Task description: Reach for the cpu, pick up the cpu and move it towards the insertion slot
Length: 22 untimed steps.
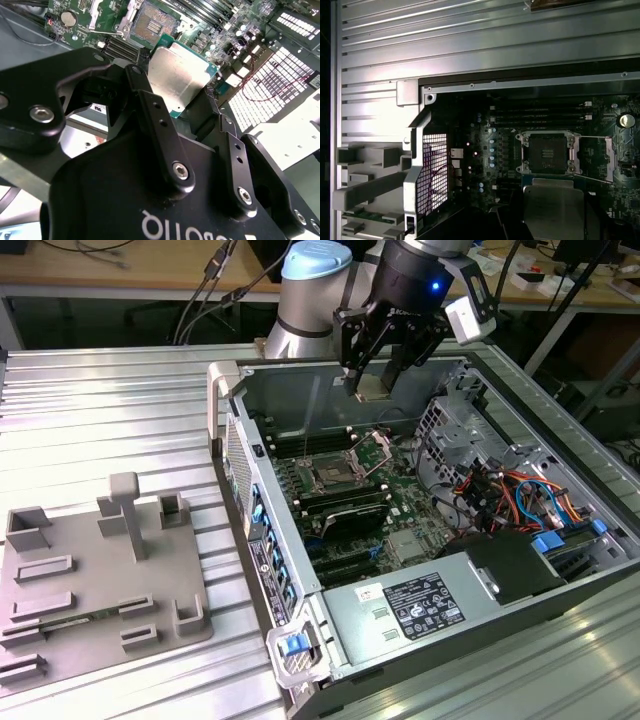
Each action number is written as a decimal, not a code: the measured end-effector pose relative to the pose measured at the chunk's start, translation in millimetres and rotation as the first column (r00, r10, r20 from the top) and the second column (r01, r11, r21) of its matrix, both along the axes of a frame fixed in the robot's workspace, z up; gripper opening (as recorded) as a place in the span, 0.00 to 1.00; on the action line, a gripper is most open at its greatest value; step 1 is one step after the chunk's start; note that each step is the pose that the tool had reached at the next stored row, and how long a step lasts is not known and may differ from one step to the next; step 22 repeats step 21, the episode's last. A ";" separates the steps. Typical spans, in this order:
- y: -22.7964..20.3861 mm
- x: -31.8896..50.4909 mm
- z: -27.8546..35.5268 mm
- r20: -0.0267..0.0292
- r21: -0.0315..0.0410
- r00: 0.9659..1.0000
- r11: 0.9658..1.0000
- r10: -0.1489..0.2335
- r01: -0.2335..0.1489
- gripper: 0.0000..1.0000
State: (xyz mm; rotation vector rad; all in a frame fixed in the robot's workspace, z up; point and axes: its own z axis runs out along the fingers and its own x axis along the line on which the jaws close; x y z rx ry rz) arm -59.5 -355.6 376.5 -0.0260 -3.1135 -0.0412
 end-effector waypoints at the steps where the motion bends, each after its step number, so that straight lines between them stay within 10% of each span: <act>1: 0.0 0.0 0.0 -0.001 0.000 1.000 1.000 0.000 0.000 0.55; 22: 0.0 0.0 0.0 -0.012 0.000 1.000 1.000 0.000 0.000 0.55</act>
